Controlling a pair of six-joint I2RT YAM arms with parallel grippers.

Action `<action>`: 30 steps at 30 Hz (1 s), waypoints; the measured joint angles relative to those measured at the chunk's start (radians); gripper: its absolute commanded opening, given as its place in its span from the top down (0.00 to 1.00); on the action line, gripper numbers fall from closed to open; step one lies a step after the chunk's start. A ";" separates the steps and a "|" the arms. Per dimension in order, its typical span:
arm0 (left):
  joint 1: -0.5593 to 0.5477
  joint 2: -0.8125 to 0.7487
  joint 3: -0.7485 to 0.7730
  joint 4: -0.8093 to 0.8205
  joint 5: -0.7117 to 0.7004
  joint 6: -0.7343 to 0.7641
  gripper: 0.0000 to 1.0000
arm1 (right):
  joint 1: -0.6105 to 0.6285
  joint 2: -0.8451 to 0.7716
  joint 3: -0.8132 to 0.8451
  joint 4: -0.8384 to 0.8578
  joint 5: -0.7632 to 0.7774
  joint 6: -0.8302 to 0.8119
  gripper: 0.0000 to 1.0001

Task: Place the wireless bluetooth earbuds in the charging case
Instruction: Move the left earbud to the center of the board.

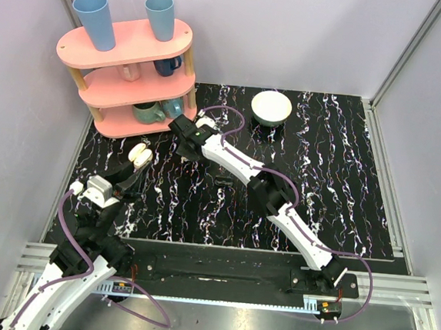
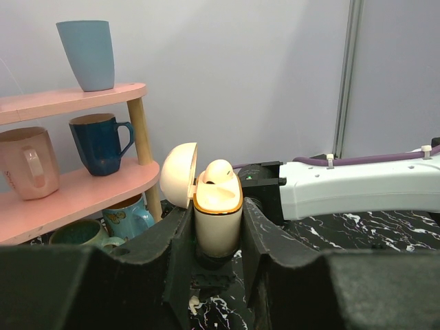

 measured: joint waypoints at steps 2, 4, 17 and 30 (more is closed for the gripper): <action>0.002 0.000 0.000 0.000 0.000 0.000 1.00 | 0.000 0.000 0.000 0.000 0.000 -0.002 0.68; 0.005 0.000 0.000 0.000 0.001 -0.001 1.00 | 0.000 0.002 0.000 0.000 0.000 -0.005 0.69; 0.010 0.000 0.000 0.000 0.005 -0.002 1.00 | 0.000 0.002 0.000 0.005 0.004 -0.039 0.74; 0.013 0.000 0.000 0.000 0.005 -0.002 1.00 | 0.023 -0.061 -0.130 0.102 0.060 -0.230 0.74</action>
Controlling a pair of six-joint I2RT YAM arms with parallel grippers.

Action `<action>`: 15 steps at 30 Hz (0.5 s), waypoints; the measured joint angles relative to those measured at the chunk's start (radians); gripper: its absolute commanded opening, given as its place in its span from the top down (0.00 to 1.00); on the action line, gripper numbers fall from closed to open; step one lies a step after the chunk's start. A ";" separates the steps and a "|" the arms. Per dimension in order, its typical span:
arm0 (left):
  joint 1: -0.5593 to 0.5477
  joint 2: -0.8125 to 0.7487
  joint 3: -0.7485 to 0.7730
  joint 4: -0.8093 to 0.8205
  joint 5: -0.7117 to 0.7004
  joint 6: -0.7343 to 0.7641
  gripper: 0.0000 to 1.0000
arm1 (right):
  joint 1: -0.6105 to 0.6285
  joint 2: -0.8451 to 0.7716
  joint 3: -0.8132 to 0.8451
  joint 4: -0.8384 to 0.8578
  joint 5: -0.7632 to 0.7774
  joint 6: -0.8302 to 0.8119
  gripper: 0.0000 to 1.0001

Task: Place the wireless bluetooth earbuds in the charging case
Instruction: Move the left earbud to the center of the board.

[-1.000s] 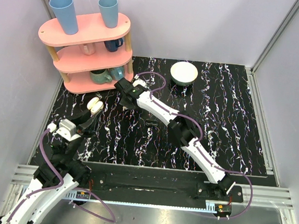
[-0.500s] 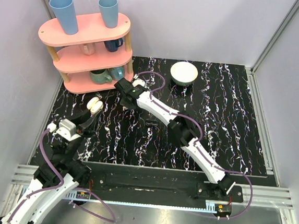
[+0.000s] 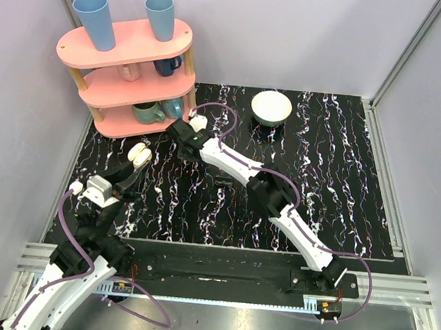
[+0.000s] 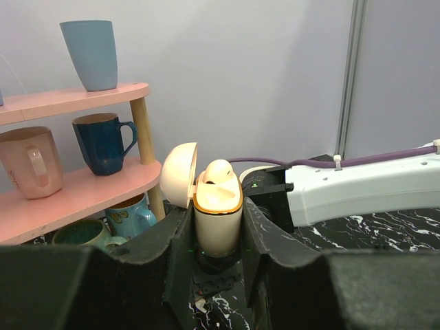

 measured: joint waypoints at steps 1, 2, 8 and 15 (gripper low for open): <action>0.001 0.000 0.000 0.000 0.000 0.000 1.00 | 0.002 -0.002 -0.005 0.005 0.005 -0.013 0.74; 0.002 0.000 0.000 0.000 0.000 0.000 1.00 | 0.004 -0.004 -0.010 0.008 0.009 -0.025 0.74; 0.003 0.000 0.000 0.000 0.000 -0.001 1.00 | 0.021 -0.046 -0.086 0.041 0.039 -0.108 0.72; 0.005 0.002 0.000 0.000 0.000 -0.001 1.00 | 0.035 -0.105 -0.200 0.085 0.047 -0.180 0.67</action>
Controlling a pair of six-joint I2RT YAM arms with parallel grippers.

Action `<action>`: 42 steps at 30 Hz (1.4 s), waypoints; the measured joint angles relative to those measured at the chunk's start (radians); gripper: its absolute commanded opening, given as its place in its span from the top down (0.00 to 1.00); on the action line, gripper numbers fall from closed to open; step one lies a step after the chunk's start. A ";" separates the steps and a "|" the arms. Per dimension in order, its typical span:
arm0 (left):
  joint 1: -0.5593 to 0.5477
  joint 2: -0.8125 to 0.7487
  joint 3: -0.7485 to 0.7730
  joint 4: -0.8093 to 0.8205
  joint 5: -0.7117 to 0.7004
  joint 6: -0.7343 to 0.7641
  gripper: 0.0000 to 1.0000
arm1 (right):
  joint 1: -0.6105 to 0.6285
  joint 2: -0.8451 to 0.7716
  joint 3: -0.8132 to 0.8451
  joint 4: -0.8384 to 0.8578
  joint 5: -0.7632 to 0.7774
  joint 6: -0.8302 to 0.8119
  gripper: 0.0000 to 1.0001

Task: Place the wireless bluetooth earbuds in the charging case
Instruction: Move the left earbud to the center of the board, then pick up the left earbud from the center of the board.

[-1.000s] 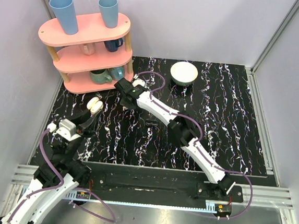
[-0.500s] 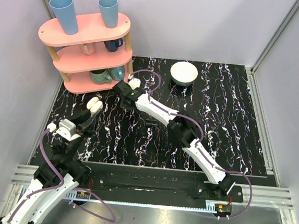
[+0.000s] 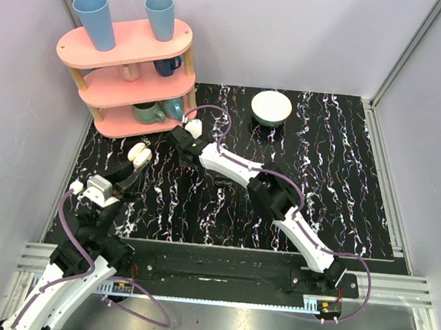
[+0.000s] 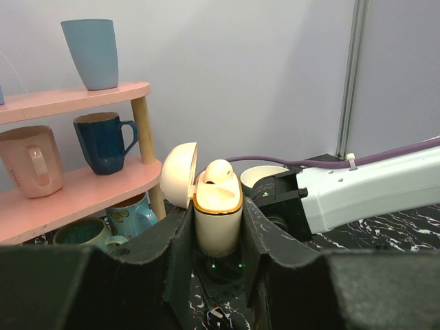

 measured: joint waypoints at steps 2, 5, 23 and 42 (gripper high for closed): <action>0.001 0.000 0.000 0.000 0.000 0.000 1.00 | 0.000 -0.001 -0.007 0.006 -0.001 -0.009 0.65; 0.001 0.000 0.000 0.000 0.000 -0.002 1.00 | 0.000 -0.002 -0.008 0.014 -0.011 -0.020 0.63; 0.005 0.000 0.000 0.000 0.000 -0.005 1.00 | 0.000 -0.003 -0.007 -0.017 0.021 0.023 0.60; 0.006 0.008 0.000 0.000 0.000 -0.007 1.00 | 0.000 -0.003 0.008 -0.071 0.011 0.065 0.67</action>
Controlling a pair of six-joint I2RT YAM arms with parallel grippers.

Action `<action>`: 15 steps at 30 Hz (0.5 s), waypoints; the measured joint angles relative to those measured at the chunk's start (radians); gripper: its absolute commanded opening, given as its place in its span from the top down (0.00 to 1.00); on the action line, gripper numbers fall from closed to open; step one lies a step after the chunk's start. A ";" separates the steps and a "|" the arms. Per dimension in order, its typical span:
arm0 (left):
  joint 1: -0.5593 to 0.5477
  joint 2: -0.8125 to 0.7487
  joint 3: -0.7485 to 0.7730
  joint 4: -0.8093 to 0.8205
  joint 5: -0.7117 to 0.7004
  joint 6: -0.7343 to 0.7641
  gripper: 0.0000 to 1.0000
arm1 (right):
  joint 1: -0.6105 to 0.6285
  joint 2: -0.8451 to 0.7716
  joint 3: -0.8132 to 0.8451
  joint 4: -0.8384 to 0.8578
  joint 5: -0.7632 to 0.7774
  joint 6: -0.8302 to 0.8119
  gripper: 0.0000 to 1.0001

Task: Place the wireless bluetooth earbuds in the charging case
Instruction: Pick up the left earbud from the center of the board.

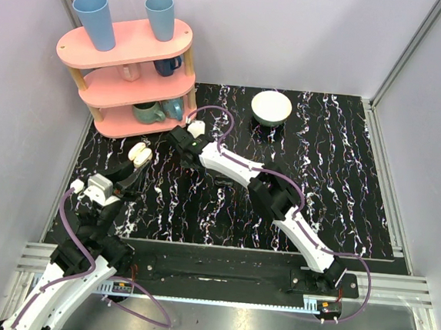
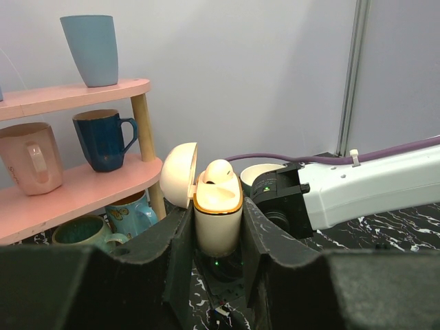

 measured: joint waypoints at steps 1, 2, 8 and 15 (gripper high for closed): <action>0.000 0.000 0.000 0.000 0.000 0.000 1.00 | 0.000 0.000 0.000 -0.001 -0.002 0.001 0.67; 0.000 0.000 0.000 0.000 0.000 0.000 1.00 | 0.000 0.000 0.000 -0.001 -0.003 0.002 0.68; 0.002 0.000 0.000 0.000 0.000 0.000 1.00 | 0.000 0.000 0.000 -0.003 -0.003 0.003 0.74; 0.002 0.001 0.000 0.000 0.000 -0.002 1.00 | 0.000 -0.042 -0.069 0.032 0.001 -0.028 0.83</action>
